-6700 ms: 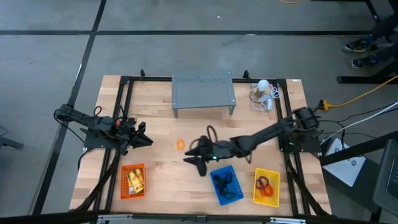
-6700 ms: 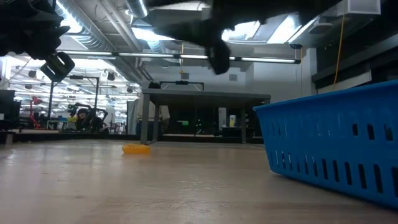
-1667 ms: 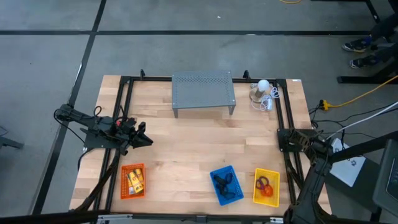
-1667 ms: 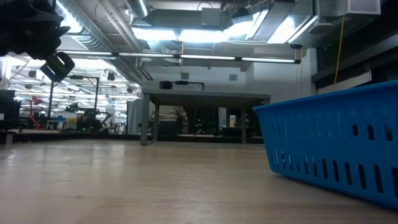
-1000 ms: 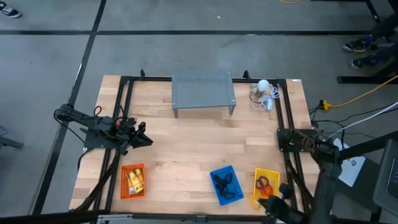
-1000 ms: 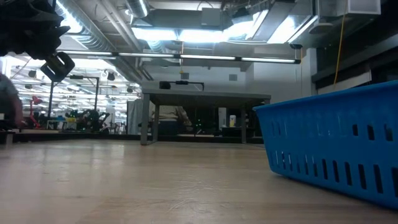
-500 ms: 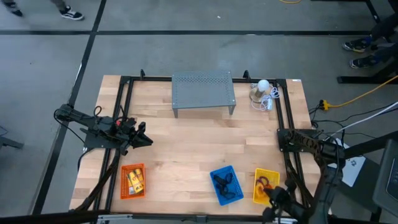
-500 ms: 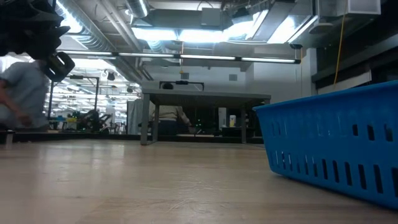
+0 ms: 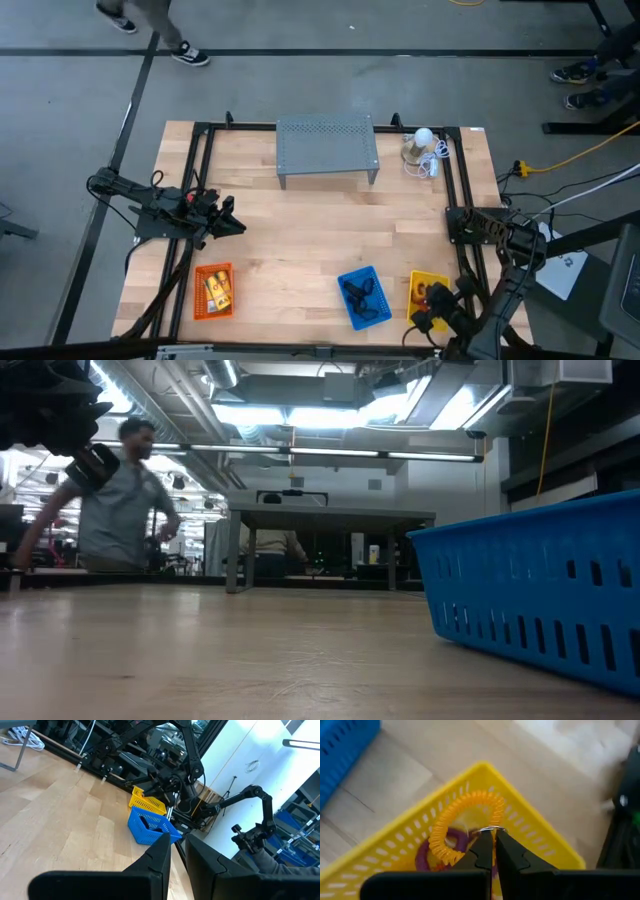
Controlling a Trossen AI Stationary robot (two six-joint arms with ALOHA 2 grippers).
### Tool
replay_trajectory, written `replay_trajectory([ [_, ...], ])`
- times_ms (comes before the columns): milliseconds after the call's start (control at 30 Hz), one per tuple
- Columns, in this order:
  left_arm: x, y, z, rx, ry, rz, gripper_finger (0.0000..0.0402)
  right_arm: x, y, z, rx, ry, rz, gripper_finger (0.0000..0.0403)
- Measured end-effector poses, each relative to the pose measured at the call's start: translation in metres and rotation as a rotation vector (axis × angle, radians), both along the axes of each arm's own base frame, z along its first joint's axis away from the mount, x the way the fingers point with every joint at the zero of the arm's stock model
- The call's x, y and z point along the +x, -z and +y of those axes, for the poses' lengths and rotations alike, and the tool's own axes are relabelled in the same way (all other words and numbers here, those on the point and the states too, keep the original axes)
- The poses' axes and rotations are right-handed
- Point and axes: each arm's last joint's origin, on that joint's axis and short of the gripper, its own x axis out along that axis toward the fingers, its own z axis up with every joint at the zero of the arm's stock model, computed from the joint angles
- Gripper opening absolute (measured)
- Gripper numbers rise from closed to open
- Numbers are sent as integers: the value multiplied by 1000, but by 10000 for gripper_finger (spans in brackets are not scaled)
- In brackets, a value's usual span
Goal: Pick & Place Office Desk Supplies
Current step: Put the yellow spring keychain into the yellow bin, then put the orange bin onto the shelf
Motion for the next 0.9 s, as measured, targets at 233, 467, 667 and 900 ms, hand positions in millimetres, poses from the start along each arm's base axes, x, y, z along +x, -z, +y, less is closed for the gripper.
replay_trajectory([
  [233,0,0,0,0,0,0,54,-4,3,6,57,2,9,6],
  [467,0,0,0,0,0,0,54,-2,4,6,85,30,80,61],
  [667,0,0,0,0,0,0,54,0,5,8,116,28,70,148],
  [900,0,0,0,0,0,0,54,1,1,11,130,26,71,199],
])
